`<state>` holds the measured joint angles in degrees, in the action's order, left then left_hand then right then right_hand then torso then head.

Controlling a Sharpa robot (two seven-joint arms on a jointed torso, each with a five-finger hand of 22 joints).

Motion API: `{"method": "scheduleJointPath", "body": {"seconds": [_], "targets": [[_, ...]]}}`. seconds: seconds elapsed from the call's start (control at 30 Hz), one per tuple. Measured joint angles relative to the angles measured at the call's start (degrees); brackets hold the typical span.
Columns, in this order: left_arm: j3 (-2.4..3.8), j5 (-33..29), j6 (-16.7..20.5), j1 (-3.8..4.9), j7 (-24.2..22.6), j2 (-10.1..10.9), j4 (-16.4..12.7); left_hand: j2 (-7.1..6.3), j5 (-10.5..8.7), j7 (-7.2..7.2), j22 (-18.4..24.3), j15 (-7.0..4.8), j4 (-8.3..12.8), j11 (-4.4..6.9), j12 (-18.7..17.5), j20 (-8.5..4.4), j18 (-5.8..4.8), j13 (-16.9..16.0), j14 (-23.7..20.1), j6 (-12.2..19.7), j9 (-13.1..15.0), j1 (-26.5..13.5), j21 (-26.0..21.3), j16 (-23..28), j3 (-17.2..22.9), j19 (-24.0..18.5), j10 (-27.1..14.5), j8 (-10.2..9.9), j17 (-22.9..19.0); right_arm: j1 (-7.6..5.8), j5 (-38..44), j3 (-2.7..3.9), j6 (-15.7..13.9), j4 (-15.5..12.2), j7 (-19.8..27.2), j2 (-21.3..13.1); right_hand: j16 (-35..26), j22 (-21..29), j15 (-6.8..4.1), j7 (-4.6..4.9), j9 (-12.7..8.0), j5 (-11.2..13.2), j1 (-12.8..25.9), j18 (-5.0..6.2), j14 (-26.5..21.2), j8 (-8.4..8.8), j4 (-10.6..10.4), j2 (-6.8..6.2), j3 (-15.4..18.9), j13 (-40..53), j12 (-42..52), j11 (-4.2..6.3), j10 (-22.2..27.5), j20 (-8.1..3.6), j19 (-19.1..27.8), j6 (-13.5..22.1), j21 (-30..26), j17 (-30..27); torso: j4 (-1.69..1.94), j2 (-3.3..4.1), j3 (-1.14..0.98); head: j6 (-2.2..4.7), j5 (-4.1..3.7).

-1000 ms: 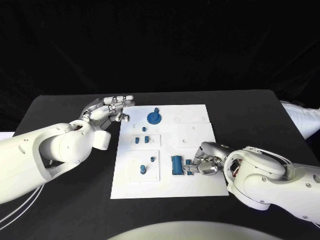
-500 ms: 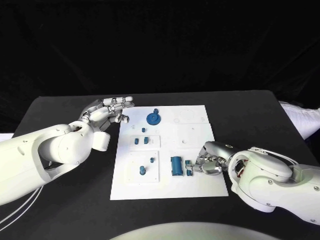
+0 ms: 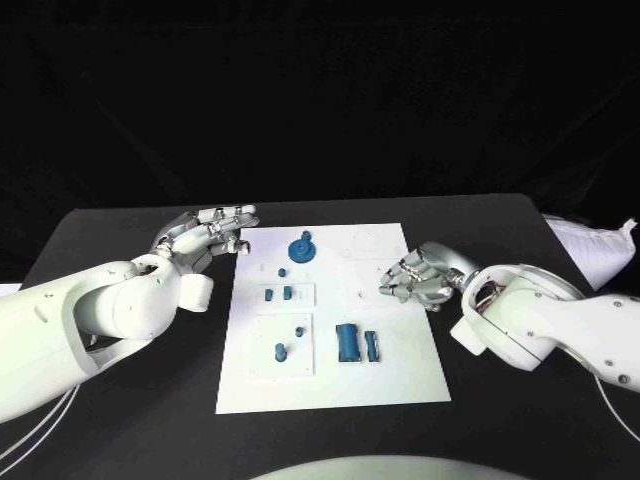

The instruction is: Assemble the parts on the task board

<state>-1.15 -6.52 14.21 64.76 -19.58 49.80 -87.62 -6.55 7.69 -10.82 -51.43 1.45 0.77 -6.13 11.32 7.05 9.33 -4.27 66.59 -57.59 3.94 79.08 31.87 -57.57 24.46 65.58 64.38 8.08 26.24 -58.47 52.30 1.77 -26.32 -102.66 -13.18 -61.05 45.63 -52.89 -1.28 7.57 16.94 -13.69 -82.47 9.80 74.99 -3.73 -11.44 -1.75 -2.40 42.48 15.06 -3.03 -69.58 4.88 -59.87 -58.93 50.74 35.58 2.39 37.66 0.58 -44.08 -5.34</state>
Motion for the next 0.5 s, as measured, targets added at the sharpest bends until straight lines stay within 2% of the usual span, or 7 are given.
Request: {"method": "scheduleJointPath", "body": {"seconds": [0.03,0.13,0.2,0.27,0.3,0.4,0.5], "targets": [[-0.01,0.0,0.0,-0.01,-0.1,-0.3,0.5,-0.27,-0.22,0.10,0.7,0.04,0.0,-0.22,0.0,0.07,0.00,0.1,-1.8,0.1,0.0,-0.3,-1.2,2.0,-0.3,-1.5,-0.2,0.0,-1.1,-0.35,-3.5,0.01,-0.2,1.5,2.8,0.6,-3.7,3.0,0.50,0.26,-0.3,0.4,-0.6,0.38,-1.1,0.00,-0.1,0.19,-0.1,-3.0,-2.6,-0.44,1.0,0.32,1.6,0.2,-3.7,-2.5,0.00,-0.35,0.10,0.30,-0.14],[-0.05,-0.3,0.2,-0.07,-0.5,-1.5,2.7,0.11,-0.23,0.19,3.8,0.91,-0.5,-0.48,0.0,0.85,0.00,0.5,-7.5,0.2,0.0,-0.8,-6.8,11.4,-0.8,-8.0,-0.7,0.0,-5.7,-1.24,-14.1,0.00,-0.2,6.9,11.3,3.2,-14.2,9.5,2.33,1.51,-1.5,2.2,-2.5,0.39,-4.7,0.00,-0.3,0.35,-1.2,-11.1,-8.4,-1.70,2.8,1.99,4.4,0.5,-12.5,-8.2,0.04,-1.29,0.35,1.26,-0.49],[-0.05,-0.5,0.2,-0.08,-0.8,-2.4,4.2,0.11,-0.66,0.19,8.0,2.34,-1.2,-0.71,-1.3,2.24,0.00,0.6,-8.5,0.2,-0.1,-1.2,-12.5,20.6,-0.9,-12.9,-0.9,-0.2,-10.0,-1.59,-19.6,0.00,0.1,10.4,15.7,5.1,-20.9,13.2,3.67,2.10,-2.4,2.9,-3.4,0.39,-8.2,0.00,-0.4,0.22,-1.7,-15.5,-10.7,-2.41,3.5,3.12,6.6,1.0,-17.6,-11.8,0.09,-1.90,0.48,2.00,-0.71],[-0.05,-0.8,0.3,-0.09,-1.2,-3.5,6.2,0.12,-0.66,0.19,12.8,3.96,-1.5,-1.52,-3.1,4.02,0.00,0.6,-9.8,0.2,-0.1,-1.2,-18.5,29.7,-1.0,-17.7,-1.0,-0.9,-14.0,-1.84,-25.1,0.01,0.7,14.6,20.1,7.6,-27.2,17.3,5.18,2.80,-3.7,3.2,-3.9,0.39,-10.9,0.00,-0.2,0.01,-2.4,-20.4,-11.1,-3.24,4.5,4.56,8.4,1.7,-23.1,-15.6,0.13,-2.65,0.66,2.93,-0.87],[-0.06,-0.9,0.4,-0.10,-1.4,-3.9,7.1,0.12,-0.66,0.19,14.1,4.51,-1.5,-1.75,-3.6,4.64,0.00,0.7,-10.3,0.2,-0.1,-1.2,-20.2,32.0,-1.0,-19.2,-1.1,-1.0,-14.9,-1.89,-27.2,0.01,1.0,16.3,21.8,8.7,-30.2,19.4,5.90,3.03,-4.5,3.2,-3.9,0.38,-11.6,0.00,0.0,0.01,-2.6,-23.2,-11.1,-3.65,4.9,5.19,8.8,2.0,-25.8,-17.7,0.16,-2.98,0.71,3.31,-0.91],[-0.06,-1.3,0.7,-0.11,-1.8,-5.2,9.5,0.12,-0.66,0.19,17.5,5.55,-1.5,-1.97,-5.1,6.26,0.00,0.7,-11.3,0.2,-0.1,-1.2,-23.9,36.9,-1.0,-22.0,-1.3,-1.6,-17.1,-2.03,-33.0,0.07,2.0,21.5,26.4,11.8,-34.6,23.2,6.59,2.86,-6.1,3.2,-3.9,0.38,-11.7,0.00,0.6,0.01,-3.2,-28.2,-11.1,-4.08,5.4,6.41,7.8,2.2,-30.0,-21.2,0.23,-4.01,0.84,4.31,-0.98],[-0.05,-1.5,1.0,-0.10,-2.2,-6.3,11.4,0.12,-0.66,0.09,20.4,6.21,-1.7,-2.27,-6.4,7.18,0.98,0.7,-10.4,0.1,-0.1,-1.2,-25.8,40.6,-1.2,-22.1,-1.0,-2.3,-18.8,-2.10,-36.4,0.17,2.8,25.1,29.2,14.1,-37.5,26.0,7.11,3.23,-7.4,3.2,-3.9,0.38,-11.8,0.00,1.3,0.01,-3.9,-31.8,-11.1,-4.46,5.9,7.04,7.2,2.6,-33.1,-23.8,0.25,-4.69,0.87,5.06,-0.97]]}}
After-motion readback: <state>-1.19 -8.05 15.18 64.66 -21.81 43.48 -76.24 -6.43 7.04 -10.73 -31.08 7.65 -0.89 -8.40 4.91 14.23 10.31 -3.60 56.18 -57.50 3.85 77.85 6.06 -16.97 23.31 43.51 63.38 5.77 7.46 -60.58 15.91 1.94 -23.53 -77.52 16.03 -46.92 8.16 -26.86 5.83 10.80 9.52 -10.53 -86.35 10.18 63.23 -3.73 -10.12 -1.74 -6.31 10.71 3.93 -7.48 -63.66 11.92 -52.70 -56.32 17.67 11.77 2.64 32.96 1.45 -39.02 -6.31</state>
